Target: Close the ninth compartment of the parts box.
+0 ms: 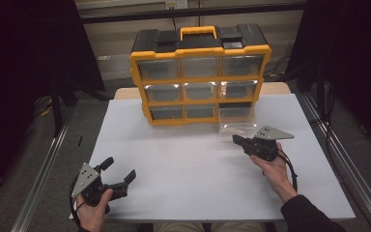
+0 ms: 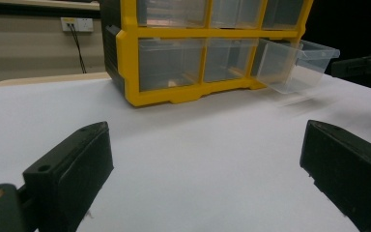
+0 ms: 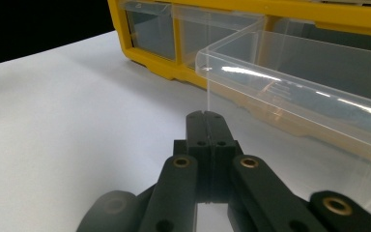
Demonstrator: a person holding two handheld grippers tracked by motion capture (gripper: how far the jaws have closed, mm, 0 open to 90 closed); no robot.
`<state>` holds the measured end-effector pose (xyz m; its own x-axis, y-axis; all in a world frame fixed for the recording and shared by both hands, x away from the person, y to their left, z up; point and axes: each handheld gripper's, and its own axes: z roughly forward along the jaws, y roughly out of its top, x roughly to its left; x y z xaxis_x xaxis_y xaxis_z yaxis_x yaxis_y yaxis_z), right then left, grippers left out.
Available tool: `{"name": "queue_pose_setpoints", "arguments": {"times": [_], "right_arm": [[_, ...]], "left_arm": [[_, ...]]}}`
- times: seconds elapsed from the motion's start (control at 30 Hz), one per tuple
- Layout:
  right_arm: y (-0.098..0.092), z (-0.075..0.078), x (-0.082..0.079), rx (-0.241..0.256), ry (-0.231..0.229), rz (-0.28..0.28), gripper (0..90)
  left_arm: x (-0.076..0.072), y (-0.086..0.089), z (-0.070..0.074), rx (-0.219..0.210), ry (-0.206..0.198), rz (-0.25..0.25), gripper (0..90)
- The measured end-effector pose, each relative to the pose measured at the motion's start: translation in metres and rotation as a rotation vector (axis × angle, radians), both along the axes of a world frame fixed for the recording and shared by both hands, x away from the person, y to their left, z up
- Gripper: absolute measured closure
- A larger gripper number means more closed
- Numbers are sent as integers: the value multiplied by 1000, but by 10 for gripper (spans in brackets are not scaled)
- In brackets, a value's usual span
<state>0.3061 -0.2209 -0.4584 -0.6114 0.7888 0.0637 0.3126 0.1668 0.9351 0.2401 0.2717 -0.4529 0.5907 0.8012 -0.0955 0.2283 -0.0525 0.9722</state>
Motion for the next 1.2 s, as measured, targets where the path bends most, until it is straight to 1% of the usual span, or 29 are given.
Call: {"name": "queue_pose_setpoints", "arguments": {"times": [0.33, 0.43, 0.53, 0.6, 0.63, 0.73, 0.77, 0.87, 1.0, 1.17, 1.2], "right_arm": [[-2, -2, 5, -14, 0, -27, 900], [-2, -4, 8, -37, -4, -25, 900], [-1, -5, 10, -40, -2, -27, 900], [0, -5, 12, -52, -5, -25, 900], [0, -5, 13, -47, 1, -31, 900], [1, -6, 17, -50, -4, -31, 900], [2, -7, 18, -51, 7, -36, 900], [2, -8, 20, -59, 2, -38, 900], [0, -8, 22, -51, 6, -59, 900], [-1, -9, 25, -49, 7, -67, 900], [-1, -9, 25, -50, 3, -69, 900]], "left_arm": [[0, 0, 0, 0, -1, 2, 43], [0, 0, -1, -7, 4, 2, 43], [0, 0, 0, -1, -2, 3, 43], [0, 0, 0, 0, -2, 3, 43], [0, 0, 0, -1, -2, 6, 43], [0, 0, 0, 0, -2, 7, 43], [0, 0, 0, 2, -3, 7, 43], [0, 0, 0, 0, -4, 3, 43], [-1, 0, 0, 2, -5, 7, 43], [-1, -1, 0, 0, -5, 3, 43], [-1, -1, 0, 8, -8, 6, 43]]}}
